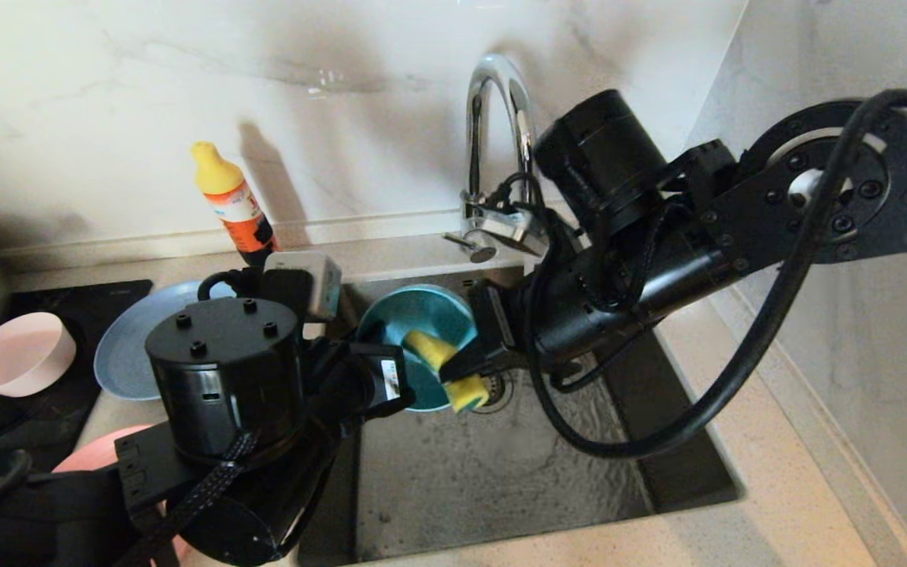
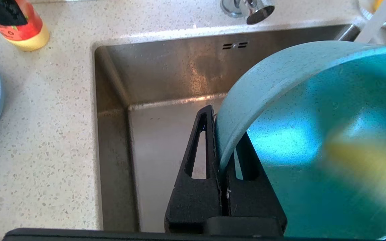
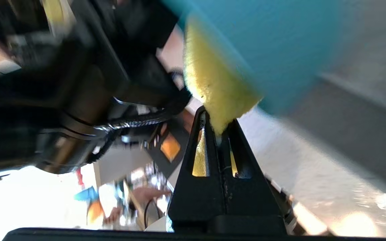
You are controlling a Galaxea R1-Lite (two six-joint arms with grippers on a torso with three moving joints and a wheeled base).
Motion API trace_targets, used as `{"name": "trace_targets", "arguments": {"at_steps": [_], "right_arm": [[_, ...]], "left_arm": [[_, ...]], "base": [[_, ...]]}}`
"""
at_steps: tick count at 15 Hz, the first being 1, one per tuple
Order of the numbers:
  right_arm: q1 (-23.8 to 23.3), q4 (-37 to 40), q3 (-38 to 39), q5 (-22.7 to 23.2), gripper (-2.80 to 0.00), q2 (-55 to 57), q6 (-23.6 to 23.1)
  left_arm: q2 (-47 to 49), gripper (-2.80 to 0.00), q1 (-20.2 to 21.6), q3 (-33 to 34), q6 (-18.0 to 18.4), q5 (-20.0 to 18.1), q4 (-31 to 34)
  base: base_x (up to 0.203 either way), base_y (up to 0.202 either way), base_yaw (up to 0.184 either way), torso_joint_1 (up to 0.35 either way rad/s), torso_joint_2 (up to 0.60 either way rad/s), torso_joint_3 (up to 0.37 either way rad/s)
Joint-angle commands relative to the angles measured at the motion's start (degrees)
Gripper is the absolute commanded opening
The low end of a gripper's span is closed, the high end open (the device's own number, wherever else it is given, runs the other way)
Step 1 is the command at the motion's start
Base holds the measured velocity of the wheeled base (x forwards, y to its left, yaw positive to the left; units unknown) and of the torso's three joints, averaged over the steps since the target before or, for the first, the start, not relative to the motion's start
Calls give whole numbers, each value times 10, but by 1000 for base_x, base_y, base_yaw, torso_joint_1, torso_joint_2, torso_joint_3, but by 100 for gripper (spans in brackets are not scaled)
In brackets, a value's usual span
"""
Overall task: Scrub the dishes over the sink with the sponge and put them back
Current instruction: Wipe the bowl
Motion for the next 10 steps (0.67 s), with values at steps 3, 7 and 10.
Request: {"name": "trace_targets", "arguments": {"at_steps": [3, 7, 10], "right_arm": [[-69, 6, 2, 6, -280, -55, 1], [-145, 30, 30, 46, -280, -109, 5], [-185, 31, 94, 62, -280, -165, 4]], "left_arm": [[2, -280, 1, 0, -4, -11, -3], [12, -280, 16, -10, -7, -32, 6], [28, -280, 25, -40, -29, -58, 82]], "base": [[0, 0, 0, 0, 0, 0], [0, 0, 0, 0, 0, 0], [0, 0, 0, 0, 0, 0]]}}
